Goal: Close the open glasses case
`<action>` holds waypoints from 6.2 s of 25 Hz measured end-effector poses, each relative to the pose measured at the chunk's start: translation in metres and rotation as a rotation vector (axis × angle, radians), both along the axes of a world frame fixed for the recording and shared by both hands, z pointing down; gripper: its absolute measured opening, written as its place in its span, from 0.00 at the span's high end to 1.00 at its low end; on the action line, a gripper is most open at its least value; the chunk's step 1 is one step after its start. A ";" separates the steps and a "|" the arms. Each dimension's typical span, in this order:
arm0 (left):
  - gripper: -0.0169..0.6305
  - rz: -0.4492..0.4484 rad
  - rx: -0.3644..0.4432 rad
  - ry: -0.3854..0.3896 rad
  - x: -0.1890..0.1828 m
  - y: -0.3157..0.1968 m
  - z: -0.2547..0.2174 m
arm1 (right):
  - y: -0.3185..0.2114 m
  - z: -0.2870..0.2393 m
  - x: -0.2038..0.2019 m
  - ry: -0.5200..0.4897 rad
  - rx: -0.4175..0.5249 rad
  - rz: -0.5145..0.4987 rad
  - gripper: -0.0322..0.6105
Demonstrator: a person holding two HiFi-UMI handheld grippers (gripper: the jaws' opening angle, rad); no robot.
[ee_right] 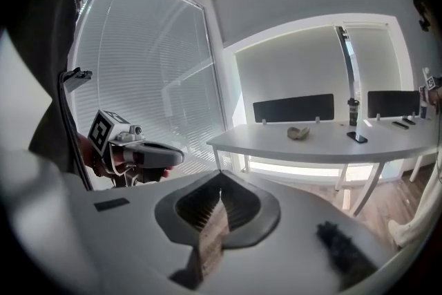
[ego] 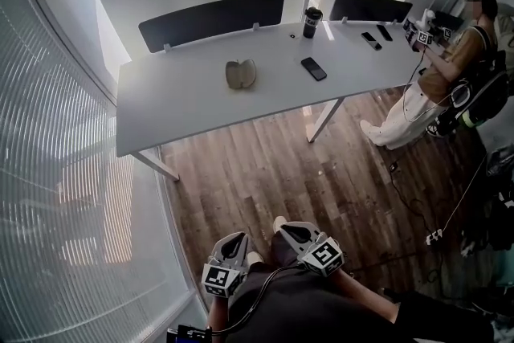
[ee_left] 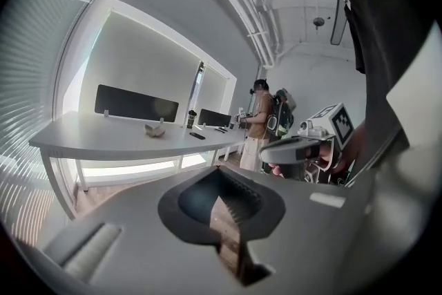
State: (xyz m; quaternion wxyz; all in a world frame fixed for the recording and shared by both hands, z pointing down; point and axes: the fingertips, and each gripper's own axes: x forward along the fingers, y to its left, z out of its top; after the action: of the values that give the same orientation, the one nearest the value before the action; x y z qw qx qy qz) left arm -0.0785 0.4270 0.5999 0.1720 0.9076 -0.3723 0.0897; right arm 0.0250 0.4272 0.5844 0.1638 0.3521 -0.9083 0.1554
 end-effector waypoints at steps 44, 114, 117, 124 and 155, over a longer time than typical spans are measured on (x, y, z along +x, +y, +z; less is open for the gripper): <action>0.96 0.005 0.005 -0.163 0.130 -0.166 -0.011 | -0.197 0.007 0.162 -0.100 0.039 0.043 0.94; 0.96 0.035 -0.091 -0.111 0.003 -0.537 0.050 | -0.525 0.020 0.022 -0.010 -0.035 0.053 0.94; 0.96 0.035 -0.111 -0.127 0.017 -0.548 0.057 | -0.541 0.030 0.036 -0.016 -0.057 0.051 0.94; 0.96 -0.022 -0.211 -0.198 0.030 -0.596 0.081 | -0.609 0.050 0.065 -0.049 -0.090 -0.024 0.94; 0.96 0.001 -0.531 -0.013 0.018 -0.686 0.172 | -0.704 0.120 0.059 0.029 -0.323 0.122 0.94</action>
State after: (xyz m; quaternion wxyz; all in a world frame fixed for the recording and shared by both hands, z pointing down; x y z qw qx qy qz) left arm -0.0604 -0.2593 0.7720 0.4015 0.8304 -0.3362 0.1903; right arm 0.0844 -0.2771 0.7041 0.2218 0.3779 -0.8460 0.3038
